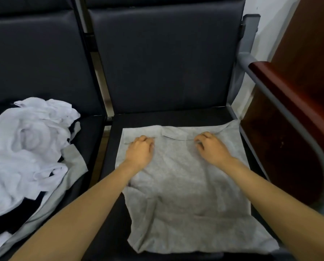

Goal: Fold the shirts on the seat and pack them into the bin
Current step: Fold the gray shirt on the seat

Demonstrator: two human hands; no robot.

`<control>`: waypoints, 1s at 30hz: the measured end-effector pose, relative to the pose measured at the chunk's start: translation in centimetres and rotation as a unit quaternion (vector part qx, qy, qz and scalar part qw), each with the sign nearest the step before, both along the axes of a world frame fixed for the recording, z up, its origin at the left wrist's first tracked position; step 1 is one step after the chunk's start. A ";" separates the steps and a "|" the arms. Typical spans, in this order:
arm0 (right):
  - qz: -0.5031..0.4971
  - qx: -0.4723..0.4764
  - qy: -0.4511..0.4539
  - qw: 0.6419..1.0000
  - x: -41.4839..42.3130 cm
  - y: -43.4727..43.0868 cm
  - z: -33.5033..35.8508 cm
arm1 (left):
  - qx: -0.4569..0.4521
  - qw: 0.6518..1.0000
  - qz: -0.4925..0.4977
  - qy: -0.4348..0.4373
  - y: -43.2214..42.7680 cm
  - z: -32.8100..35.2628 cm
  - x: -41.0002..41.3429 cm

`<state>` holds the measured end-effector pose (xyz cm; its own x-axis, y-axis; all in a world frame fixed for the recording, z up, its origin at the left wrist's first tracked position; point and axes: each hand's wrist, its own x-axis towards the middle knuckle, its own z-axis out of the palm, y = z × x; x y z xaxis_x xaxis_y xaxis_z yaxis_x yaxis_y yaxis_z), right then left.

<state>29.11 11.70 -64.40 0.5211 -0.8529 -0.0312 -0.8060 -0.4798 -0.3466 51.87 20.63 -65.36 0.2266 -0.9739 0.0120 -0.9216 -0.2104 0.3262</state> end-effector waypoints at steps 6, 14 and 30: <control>0.063 -0.080 0.027 0.994 0.8 -3.0 -1.8 | -0.005 0.995 -0.045 -0.088 -2.4 -1.1 2.0; -0.094 -0.020 0.099 0.990 2.2 -5.5 -1.5 | 0.112 0.981 0.154 -0.035 -4.7 -0.1 3.8; -0.032 0.161 0.157 0.974 -3.2 8.0 1.5 | 0.111 0.992 -0.042 -0.041 8.2 1.9 -0.4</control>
